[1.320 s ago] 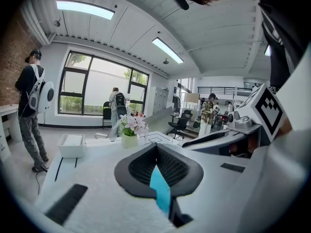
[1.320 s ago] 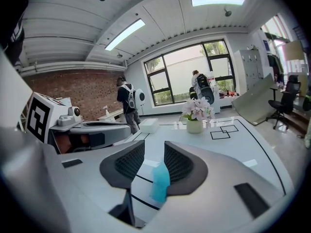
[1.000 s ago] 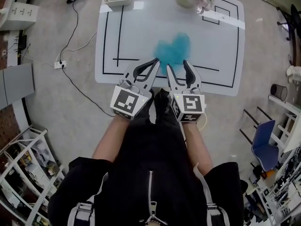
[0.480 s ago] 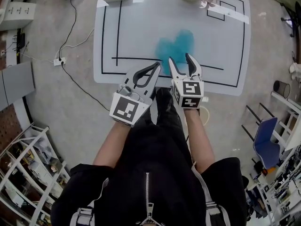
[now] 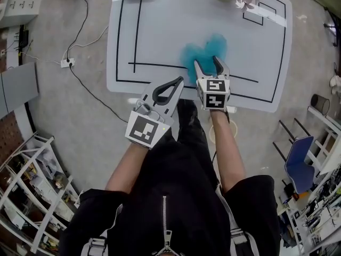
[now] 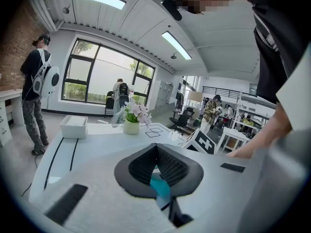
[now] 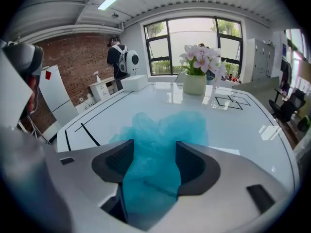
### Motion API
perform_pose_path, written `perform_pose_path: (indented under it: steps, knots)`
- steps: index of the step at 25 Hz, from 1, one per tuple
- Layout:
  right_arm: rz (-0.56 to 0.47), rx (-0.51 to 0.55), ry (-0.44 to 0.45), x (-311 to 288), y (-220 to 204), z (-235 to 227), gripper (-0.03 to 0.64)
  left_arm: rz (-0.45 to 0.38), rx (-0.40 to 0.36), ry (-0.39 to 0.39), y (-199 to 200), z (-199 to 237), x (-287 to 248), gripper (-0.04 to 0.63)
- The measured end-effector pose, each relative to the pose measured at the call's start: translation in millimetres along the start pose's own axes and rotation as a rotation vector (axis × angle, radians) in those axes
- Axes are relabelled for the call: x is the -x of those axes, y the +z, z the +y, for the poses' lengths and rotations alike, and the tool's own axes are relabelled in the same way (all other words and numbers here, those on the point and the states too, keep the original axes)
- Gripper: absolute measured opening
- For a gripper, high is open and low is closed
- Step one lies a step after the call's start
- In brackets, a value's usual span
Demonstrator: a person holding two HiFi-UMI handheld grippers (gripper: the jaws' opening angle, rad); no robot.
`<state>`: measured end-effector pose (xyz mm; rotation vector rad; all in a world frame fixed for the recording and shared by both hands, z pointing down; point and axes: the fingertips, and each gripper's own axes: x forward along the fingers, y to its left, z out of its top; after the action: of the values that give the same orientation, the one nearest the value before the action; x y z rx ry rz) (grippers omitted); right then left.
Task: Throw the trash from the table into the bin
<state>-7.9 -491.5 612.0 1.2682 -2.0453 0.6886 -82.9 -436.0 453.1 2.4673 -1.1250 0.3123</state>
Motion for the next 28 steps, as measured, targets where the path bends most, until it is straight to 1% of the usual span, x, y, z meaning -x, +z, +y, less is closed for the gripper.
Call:
perform_pose_path:
  steps: [6, 11, 15, 16, 17, 19, 20, 22, 28]
  knots:
    - [0.093, 0.065, -0.022, -13.9, -16.2, 0.7, 0.253, -0.001, 0.014, 0.010, -3.3, 5.1, 0.3, 0.006]
    - [0.102, 0.089, -0.034, -14.7, -14.7, 1.8, 0.252, -0.001, 0.020, 0.015, -4.2, 7.8, 3.2, 0.006]
    - [0.112, 0.107, -0.027, -14.9, -15.0, 3.1, 0.233, -0.001, 0.022, 0.013, -4.7, 7.3, 3.1, 0.006]
    - [0.119, 0.112, -0.019, -14.7, -15.7, 5.6, 0.216, -0.002, 0.021, 0.012, -4.4, 7.1, 3.7, 0.005]
    - [0.128, 0.120, -0.007, -14.1, -16.8, 9.5, 0.182, -0.003, 0.020, 0.011, -4.1, 7.1, 4.5, 0.006]
    - [0.150, 0.146, 0.018, -12.2, -20.0, 19.7, 0.088, -0.006, 0.019, 0.010, -3.3, 7.4, 6.9, 0.006]
    - [0.160, 0.165, 0.028, -11.2, -21.4, 24.6, 0.055, -0.007, 0.019, 0.010, -2.8, 7.8, 8.3, 0.006]
    - [0.180, 0.189, 0.047, -9.0, -25.2, 33.2, 0.034, -0.009, 0.016, 0.011, -1.7, 8.7, 10.5, 0.005]
    - [0.202, 0.167, 0.087, -4.0, -35.8, 48.1, 0.025, -0.022, -0.002, 0.004, 5.1, 10.2, 15.2, 0.006]
